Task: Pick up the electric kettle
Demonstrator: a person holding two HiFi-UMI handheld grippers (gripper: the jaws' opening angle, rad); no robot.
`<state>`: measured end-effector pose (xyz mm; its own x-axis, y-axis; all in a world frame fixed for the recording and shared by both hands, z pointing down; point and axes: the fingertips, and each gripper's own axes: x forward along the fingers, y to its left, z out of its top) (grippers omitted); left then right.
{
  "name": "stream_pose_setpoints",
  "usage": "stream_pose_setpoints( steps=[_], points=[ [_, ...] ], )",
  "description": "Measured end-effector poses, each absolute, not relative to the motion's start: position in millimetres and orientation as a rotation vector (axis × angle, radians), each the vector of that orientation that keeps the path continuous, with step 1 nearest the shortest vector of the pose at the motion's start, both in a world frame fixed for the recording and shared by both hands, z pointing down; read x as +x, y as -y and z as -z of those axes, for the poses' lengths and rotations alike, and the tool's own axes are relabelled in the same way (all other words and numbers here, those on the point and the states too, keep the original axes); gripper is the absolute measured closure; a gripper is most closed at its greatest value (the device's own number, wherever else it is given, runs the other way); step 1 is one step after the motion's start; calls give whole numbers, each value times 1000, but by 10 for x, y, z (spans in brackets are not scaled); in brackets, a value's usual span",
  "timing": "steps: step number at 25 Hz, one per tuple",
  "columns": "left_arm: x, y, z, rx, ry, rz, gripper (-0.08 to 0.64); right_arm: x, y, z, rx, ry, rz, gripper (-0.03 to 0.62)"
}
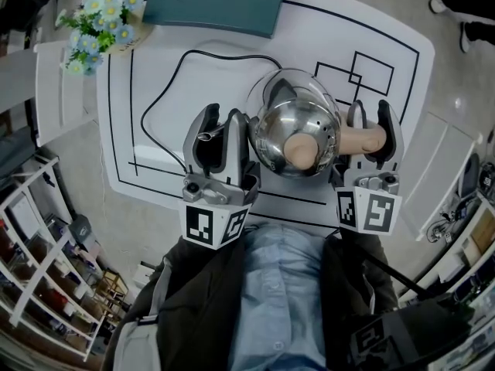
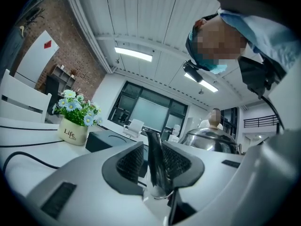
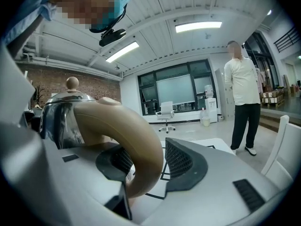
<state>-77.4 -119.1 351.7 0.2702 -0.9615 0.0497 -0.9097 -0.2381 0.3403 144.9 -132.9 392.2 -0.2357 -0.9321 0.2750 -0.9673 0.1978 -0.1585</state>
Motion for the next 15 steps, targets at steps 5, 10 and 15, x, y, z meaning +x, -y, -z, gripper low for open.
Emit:
stream_pose_setpoints(
  steps=[5, 10, 15],
  points=[
    [-743, 1205, -3489, 2271, 1706, 247, 461, 1407, 1335, -3924, 1846, 2349, -442, 445],
    [-728, 1212, -3456, 2275, 1704, 249, 480, 1373, 1336, -3889, 1838, 2358, -432, 492],
    [-730, 1214, -3458, 2282, 1712, 239, 483, 1364, 1331, -3899, 1819, 2365, -435, 494]
  ],
)
